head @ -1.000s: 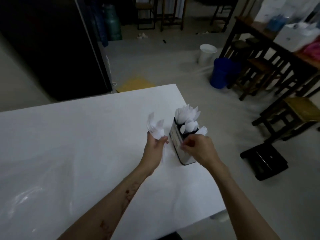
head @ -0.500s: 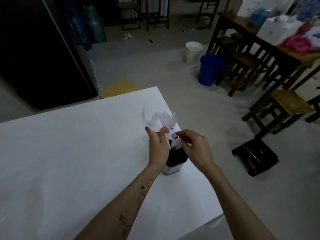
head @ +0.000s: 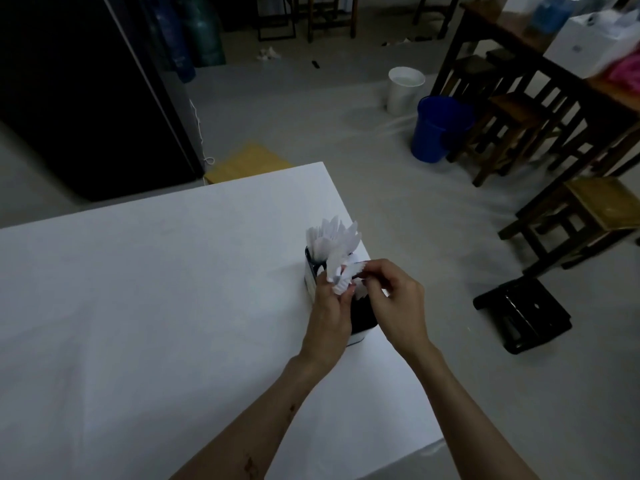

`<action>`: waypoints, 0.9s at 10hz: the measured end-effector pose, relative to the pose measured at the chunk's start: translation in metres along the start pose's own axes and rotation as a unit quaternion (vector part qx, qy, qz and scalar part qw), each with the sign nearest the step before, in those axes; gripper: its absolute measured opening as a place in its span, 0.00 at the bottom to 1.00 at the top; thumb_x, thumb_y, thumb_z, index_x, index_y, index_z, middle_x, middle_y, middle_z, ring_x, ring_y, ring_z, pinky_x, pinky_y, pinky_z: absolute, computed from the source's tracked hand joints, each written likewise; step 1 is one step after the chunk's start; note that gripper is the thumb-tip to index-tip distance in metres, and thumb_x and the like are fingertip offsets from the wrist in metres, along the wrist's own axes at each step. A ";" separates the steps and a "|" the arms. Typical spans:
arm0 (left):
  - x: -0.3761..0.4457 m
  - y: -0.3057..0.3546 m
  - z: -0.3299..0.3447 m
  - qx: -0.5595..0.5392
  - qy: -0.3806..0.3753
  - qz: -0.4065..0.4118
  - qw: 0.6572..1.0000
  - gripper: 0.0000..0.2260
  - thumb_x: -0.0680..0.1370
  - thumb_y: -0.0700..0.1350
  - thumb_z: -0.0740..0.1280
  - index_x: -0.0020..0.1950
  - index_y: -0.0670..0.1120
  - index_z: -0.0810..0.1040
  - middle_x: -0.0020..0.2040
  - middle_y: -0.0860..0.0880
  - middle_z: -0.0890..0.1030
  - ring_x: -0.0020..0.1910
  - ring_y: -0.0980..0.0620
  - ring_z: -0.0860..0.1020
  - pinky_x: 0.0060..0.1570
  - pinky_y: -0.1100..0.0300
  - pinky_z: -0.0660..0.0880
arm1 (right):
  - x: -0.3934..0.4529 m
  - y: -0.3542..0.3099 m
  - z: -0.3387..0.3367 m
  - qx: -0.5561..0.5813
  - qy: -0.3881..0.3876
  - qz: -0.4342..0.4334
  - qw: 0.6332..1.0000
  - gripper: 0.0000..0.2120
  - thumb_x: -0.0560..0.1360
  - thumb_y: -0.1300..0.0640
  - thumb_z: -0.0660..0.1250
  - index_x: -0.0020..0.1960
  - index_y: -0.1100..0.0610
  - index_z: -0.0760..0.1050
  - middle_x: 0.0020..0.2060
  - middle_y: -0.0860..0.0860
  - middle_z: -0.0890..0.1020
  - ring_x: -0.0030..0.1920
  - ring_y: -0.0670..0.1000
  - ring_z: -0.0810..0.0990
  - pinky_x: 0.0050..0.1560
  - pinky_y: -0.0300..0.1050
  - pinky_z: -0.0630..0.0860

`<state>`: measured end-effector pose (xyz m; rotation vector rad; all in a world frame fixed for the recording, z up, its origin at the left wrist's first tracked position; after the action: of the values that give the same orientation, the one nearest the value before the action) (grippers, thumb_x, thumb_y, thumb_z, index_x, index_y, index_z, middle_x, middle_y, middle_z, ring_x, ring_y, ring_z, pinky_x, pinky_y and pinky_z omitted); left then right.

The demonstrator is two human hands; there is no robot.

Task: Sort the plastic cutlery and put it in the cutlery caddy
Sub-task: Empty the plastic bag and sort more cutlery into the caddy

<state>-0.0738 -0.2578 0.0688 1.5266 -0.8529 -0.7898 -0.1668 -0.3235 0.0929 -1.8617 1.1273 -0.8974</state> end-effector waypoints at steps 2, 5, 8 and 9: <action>0.005 0.006 0.000 -0.035 0.079 -0.009 0.996 0.21 0.82 0.49 0.58 0.61 0.76 0.56 0.64 0.55 0.74 0.61 0.61 0.75 0.60 0.62 0.75 | -0.002 0.000 0.001 0.085 0.012 0.058 0.995 0.17 0.76 0.69 0.61 0.49 0.51 0.82 0.43 0.43 0.85 0.47 0.46 0.83 0.50 0.42 0.80; 0.006 -0.010 -0.002 0.024 0.066 -0.013 0.997 0.21 0.81 0.53 0.58 0.68 0.69 0.53 0.69 0.50 0.71 0.66 0.55 0.73 0.64 0.54 0.73 | -0.005 0.004 0.006 0.107 0.025 0.063 0.992 0.16 0.77 0.69 0.61 0.51 0.52 0.81 0.44 0.43 0.85 0.48 0.46 0.83 0.49 0.44 0.79; -0.005 -0.035 -0.002 0.253 -0.034 -0.016 0.967 0.16 0.79 0.42 0.62 0.66 0.43 0.68 0.63 0.41 0.72 0.63 0.42 0.71 0.63 0.49 0.70 | -0.008 -0.004 0.012 0.103 -0.028 -0.034 0.994 0.20 0.80 0.46 0.58 0.69 0.52 0.71 0.64 0.43 0.77 0.65 0.48 0.75 0.64 0.42 0.72; -0.006 -0.040 -0.004 0.247 -0.022 -0.024 0.968 0.17 0.77 0.36 0.63 0.65 0.39 0.67 0.63 0.39 0.72 0.63 0.41 0.70 0.63 0.49 0.69 | -0.004 -0.009 0.012 0.050 -0.058 -0.123 0.989 0.22 0.79 0.47 0.61 0.70 0.53 0.71 0.66 0.42 0.75 0.67 0.46 0.73 0.65 0.41 0.70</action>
<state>-0.0698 -0.2478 0.0294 1.9775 -1.1067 -0.6758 -0.1543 -0.3138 0.0944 -1.9699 0.7791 -0.9512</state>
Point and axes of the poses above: each hand's wrist, its own x-axis towards the middle knuckle, its own z-axis out of the palm, y = z × x, the point moved 1 cm from there along x, towards the middle knuckle
